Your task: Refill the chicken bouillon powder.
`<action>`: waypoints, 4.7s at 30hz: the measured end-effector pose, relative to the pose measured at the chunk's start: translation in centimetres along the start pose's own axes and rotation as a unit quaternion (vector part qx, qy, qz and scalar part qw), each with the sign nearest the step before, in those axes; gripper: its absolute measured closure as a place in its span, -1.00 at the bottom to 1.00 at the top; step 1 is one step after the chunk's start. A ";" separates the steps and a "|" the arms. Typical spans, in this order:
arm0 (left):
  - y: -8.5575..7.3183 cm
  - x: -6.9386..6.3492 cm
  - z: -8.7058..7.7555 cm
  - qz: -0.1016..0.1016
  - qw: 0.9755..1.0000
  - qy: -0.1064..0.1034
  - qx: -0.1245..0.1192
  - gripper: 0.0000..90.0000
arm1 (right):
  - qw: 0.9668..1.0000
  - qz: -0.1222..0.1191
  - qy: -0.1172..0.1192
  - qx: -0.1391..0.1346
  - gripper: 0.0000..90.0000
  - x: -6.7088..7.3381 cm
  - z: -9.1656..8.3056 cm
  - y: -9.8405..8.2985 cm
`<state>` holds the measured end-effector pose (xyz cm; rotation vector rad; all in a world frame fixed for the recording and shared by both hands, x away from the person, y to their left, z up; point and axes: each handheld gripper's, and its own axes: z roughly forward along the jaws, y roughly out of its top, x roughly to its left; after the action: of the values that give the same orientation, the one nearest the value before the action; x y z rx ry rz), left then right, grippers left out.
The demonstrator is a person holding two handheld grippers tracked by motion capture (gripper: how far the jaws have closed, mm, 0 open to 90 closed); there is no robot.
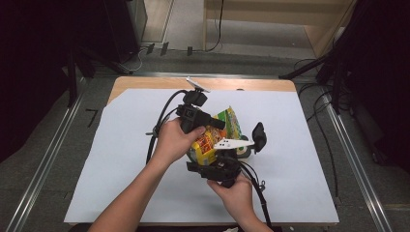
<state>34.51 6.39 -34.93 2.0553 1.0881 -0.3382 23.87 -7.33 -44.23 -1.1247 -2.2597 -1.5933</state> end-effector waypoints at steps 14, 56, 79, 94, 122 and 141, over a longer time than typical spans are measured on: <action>0.3 -0.3 0.7 -0.013 1.000 -0.004 0.008 0.83 | 1.000 0.006 0.007 0.006 0.47 0.4 0.0 0.5; 1.2 -2.4 0.3 0.020 0.998 0.041 0.032 0.86 | 0.999 0.027 0.028 -0.018 0.55 0.6 0.1 0.7; 1.1 -2.0 0.4 0.017 0.999 0.029 0.028 0.86 | 0.999 0.030 0.030 -0.015 0.55 0.6 0.2 0.7; 1.0 -2.1 0.7 0.032 0.998 0.040 0.023 0.88 | 0.999 0.028 0.018 -0.015 0.57 0.4 0.1 0.4; 1.3 -2.5 0.5 0.016 0.999 0.030 0.022 0.72 | 0.996 0.055 0.045 -0.048 0.46 0.1 -0.3 0.6; 1.2 -3.0 0.2 0.029 0.998 0.048 0.019 0.81 | 0.998 0.035 0.031 -0.045 0.54 0.5 -0.1 0.6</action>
<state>33.70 4.08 -32.89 2.1520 1.0840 -0.2340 23.85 -7.07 -43.51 -1.1454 -2.1047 -1.6928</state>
